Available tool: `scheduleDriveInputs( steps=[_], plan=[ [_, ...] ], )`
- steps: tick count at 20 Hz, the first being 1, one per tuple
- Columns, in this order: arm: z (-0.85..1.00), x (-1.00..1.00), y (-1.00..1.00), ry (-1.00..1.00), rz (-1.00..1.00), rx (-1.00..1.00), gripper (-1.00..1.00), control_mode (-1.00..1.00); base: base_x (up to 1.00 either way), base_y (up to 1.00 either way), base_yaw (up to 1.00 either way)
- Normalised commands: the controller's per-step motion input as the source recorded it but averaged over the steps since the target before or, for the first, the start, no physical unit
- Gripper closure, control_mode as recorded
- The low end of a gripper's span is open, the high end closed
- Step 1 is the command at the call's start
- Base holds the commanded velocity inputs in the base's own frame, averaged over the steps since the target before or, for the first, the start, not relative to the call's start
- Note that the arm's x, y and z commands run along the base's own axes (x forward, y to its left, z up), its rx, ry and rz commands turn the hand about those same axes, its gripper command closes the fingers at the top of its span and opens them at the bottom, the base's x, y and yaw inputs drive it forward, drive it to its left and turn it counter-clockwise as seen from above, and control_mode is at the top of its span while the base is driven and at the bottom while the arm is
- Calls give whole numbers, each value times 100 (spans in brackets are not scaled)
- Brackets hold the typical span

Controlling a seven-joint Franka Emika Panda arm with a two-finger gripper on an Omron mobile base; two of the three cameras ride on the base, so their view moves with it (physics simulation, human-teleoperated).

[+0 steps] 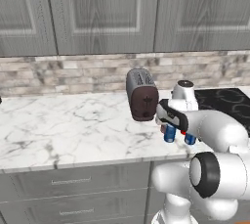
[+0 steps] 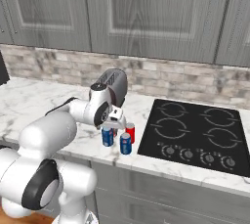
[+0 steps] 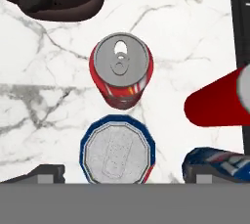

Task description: Four empty soda cans are scattered around the kitchen. Gather all the cans and cluster them next to the stove for recycling.

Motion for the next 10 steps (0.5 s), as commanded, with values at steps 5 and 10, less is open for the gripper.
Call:
scheduleDriveInputs(
  steps=[5,10],
  plan=[
    [50,-23,0,0,1,4,-100,-100,0,0,0],
    [40,-40,0,-1,0,2,-100,-100,0,0,0]
  ],
)
